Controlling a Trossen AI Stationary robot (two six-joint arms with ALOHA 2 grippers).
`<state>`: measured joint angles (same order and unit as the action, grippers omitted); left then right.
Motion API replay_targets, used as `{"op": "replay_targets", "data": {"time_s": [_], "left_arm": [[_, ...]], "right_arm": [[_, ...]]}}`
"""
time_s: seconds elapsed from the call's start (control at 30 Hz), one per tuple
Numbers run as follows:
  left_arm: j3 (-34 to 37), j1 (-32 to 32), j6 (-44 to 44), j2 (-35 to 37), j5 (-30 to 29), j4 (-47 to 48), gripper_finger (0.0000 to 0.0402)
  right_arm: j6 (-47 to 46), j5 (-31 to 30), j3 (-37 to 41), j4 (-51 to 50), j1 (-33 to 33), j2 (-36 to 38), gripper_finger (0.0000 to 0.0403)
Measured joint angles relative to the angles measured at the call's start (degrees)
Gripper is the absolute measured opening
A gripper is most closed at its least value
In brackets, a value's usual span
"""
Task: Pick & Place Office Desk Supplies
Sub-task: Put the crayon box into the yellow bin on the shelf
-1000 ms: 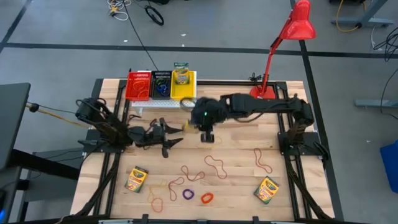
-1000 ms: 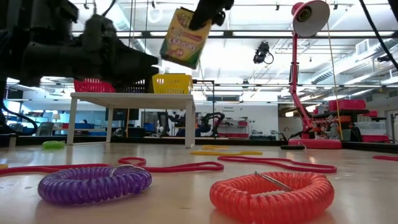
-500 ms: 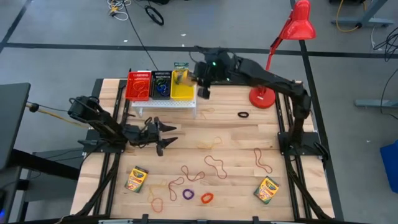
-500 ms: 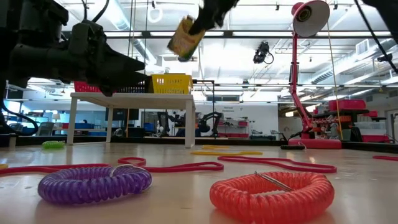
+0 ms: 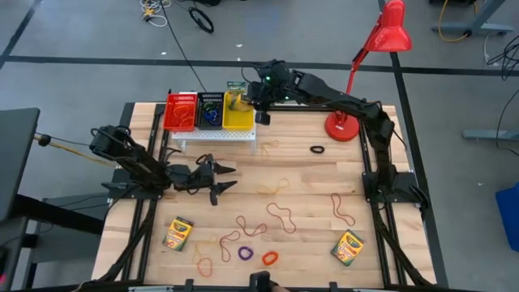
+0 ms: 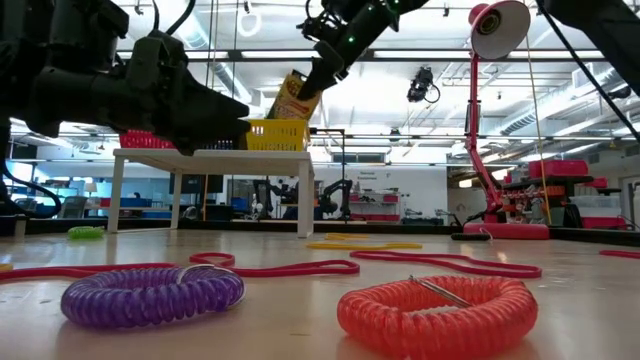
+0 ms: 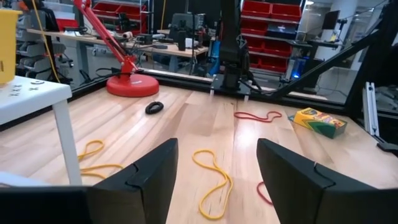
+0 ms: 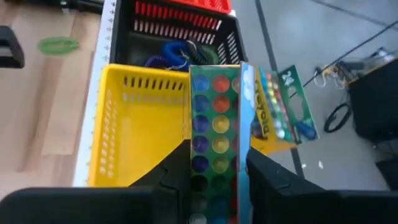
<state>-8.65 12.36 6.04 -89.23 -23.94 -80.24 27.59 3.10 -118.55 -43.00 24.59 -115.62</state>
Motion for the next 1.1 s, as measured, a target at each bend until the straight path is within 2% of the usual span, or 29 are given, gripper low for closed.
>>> {"op": "replay_targets", "data": {"time_s": [0.33,0.7,1.1], "left_arm": [[-0.19,0.00,1.67,0.00,0.01,1.23,0.0224],[-0.19,0.00,2.03,0.00,0.01,1.26,0.0224],[-0.19,0.04,3.02,0.00,0.67,1.23,0.0224]], "right_arm": [[0.90,0.22,0.03,1.18,-0.02,-2.79,0.0105],[1.84,-1.55,0.02,2.71,-0.41,-2.86,0.0132],[1.86,-1.93,0.03,3.98,-0.67,-3.58,0.0135]]}}
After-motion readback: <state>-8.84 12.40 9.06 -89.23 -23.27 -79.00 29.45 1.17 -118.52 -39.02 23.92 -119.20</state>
